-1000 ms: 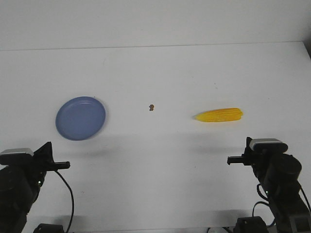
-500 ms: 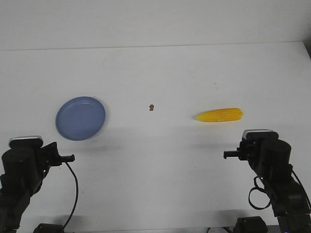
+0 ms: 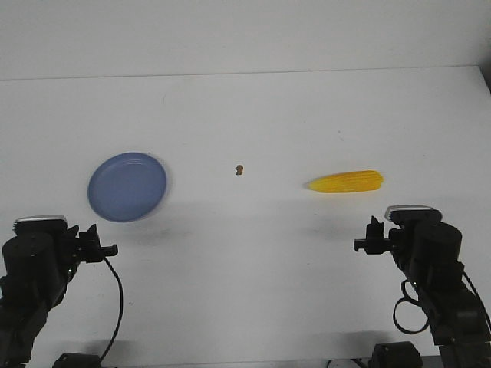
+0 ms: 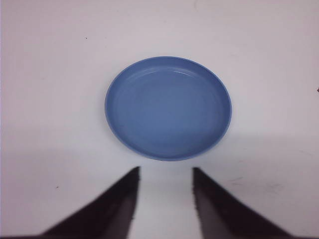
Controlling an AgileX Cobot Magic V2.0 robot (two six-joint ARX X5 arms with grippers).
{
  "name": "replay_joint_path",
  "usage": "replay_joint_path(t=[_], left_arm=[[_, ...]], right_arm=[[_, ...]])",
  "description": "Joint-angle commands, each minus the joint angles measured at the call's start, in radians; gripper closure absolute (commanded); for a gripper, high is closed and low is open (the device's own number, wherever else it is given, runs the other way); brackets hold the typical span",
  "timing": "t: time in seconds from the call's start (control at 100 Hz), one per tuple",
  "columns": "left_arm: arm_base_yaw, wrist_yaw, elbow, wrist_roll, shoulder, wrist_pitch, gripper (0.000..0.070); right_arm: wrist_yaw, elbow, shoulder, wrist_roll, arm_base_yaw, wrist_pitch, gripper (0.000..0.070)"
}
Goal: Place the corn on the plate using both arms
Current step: 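Reach the left gripper forward to the rim of the blue plate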
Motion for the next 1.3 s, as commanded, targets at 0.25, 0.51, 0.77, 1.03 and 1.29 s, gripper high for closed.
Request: replay_joint_path(t=[0.25,0.51,0.77,1.03,1.29], left_arm=[[0.018,-0.002,0.018,-0.030,0.060,0.041,0.0390],[0.128,0.024,0.114,-0.068,0.326,0.059,0.0390],[0.245,0.104,0.262,-0.072,0.618,0.113,0.0391],[0.295,0.118,0.346,-0.071,0.825,0.148,0.0391],[0.314,0.213,0.346,-0.071,0.945,0.191,0.0391]], right_arm=[[0.000,0.018,0.002,0.008,0.000,0.018,0.0272],[-0.001,0.018,0.002,0.008,0.000,0.017,0.0273],[-0.001,0.018,0.002,0.008,0.000,0.016,0.0273],[-0.001,0.018,0.002,0.008,0.000,0.016,0.0273],[-0.001,0.018,0.002,0.008,0.000,0.016,0.0273]])
